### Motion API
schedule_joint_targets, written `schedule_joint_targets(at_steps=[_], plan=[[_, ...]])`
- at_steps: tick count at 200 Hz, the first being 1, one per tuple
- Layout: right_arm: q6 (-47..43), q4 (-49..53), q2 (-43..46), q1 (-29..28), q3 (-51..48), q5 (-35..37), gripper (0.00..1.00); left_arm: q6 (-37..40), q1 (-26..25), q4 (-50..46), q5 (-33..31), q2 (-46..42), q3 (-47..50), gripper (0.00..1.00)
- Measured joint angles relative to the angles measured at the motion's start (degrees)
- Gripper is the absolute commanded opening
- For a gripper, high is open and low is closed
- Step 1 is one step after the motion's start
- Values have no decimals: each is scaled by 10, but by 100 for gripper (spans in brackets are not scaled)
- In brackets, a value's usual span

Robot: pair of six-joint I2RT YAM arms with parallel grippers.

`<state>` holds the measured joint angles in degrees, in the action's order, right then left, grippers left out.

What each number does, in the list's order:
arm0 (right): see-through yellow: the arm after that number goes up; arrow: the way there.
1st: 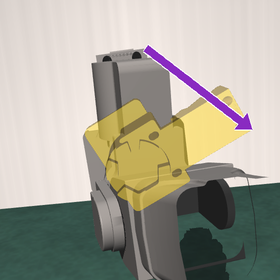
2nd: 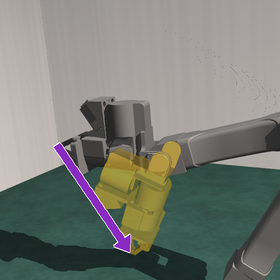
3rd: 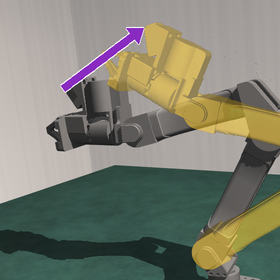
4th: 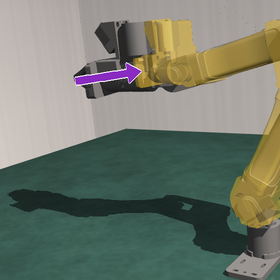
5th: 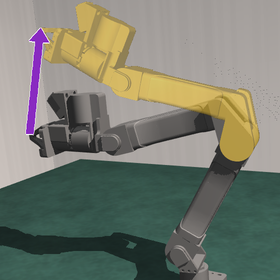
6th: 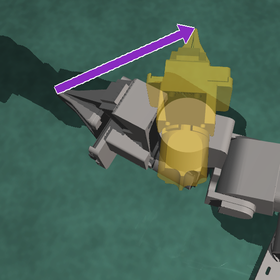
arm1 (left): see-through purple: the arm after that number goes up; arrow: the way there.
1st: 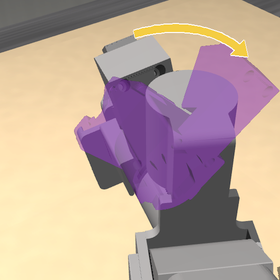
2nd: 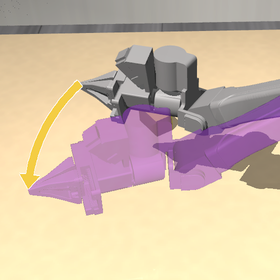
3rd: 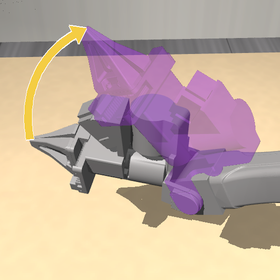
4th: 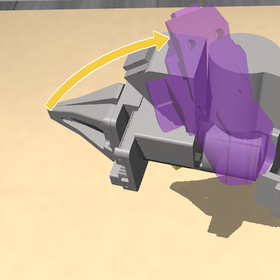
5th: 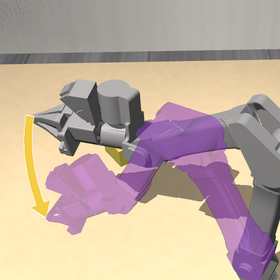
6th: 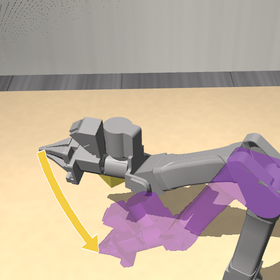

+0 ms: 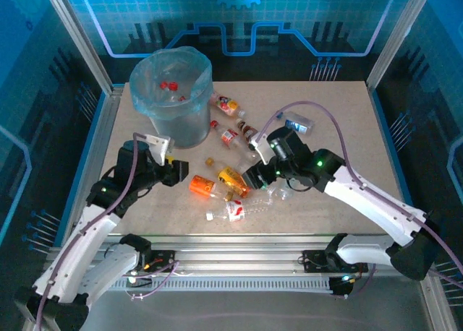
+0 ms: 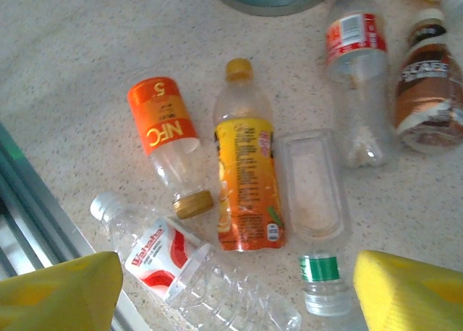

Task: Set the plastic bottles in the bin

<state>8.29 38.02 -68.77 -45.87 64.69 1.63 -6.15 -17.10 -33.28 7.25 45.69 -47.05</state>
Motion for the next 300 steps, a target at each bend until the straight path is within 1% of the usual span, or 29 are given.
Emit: schedule_joint_targets(at_steps=[26, 43, 67, 84, 96, 105, 118, 148, 169, 190, 208, 236, 300], plan=[[-31, -22, 4, -46, -37, 9, 84, -11, 0, 17, 1, 17, 27, 59], [-50, -26, -10, -65, -41, 17, 82, -15, 0, 27, 1, 27, 35, 60], [-65, -24, -63, -73, -26, 44, 78, -16, 0, 41, 1, 33, 48, 62], [-73, -15, -115, -73, 1, 60, 70, -17, 0, 44, 1, 38, 54, 63], [-75, -10, -147, -73, 20, 63, 68, -17, 0, 47, 1, 41, 57, 63], [-84, -10, -166, -73, 32, 53, 69, -17, 0, 49, 1, 43, 59, 63], [-101, -10, -182, -74, 40, 32, 73, -17, 0, 51, 0, 44, 60, 64], [-193, 5, -185, -91, 33, -19, 77, -17, 0, 53, -1, 46, 60, 67], [-270, 10, -155, -94, -5, -53, 79, -17, 0, 54, -1, 46, 60, 71], [-348, 12, -96, -92, -60, -75, 81, -14, 0, 57, -1, 46, 60, 73], [-395, 12, -66, -90, -88, -79, 82, -14, 0, 62, 0, 46, 60, 74], [-432, 0, -68, -76, -107, -71, 82, -14, 0, 67, 1, 46, 60, 74], [-463, -52, -129, -58, -125, -49, 83, -14, 0, 66, 1, 51, 60, 75]])
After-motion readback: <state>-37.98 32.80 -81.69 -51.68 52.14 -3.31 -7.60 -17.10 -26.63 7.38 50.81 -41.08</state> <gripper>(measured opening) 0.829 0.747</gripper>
